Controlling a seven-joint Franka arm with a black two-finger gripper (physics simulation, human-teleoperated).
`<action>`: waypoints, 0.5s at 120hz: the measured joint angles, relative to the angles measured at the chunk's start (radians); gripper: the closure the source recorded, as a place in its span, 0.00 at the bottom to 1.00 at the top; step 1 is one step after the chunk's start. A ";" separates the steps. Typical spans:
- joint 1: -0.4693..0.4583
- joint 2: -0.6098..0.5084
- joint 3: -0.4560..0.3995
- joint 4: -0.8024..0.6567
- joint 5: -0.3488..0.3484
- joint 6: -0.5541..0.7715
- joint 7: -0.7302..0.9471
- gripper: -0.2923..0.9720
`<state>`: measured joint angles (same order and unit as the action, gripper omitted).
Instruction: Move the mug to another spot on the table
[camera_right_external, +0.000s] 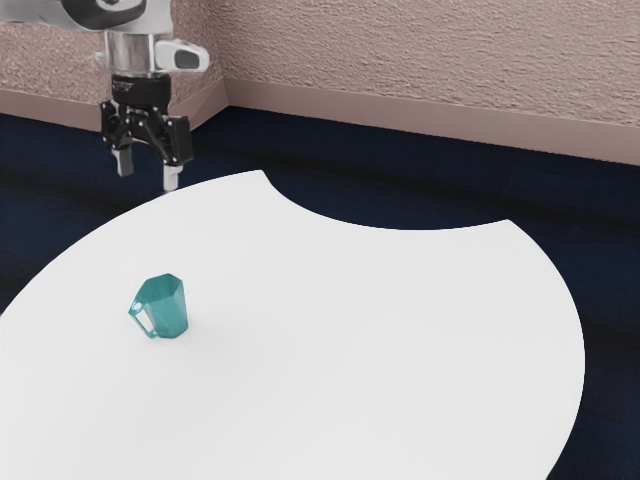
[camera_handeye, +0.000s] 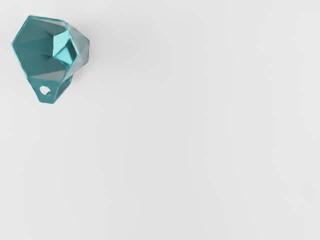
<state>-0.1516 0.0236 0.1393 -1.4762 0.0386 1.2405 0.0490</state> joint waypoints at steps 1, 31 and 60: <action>-0.001 0.000 0.000 0.000 0.000 0.012 0.001 0.23; -0.022 0.003 0.020 -0.003 -0.017 0.215 0.023 0.23; -0.008 -0.326 0.020 -0.324 0.030 0.282 0.060 0.23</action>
<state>-0.1595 -0.3021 0.1593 -1.8005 0.0687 1.5225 0.1094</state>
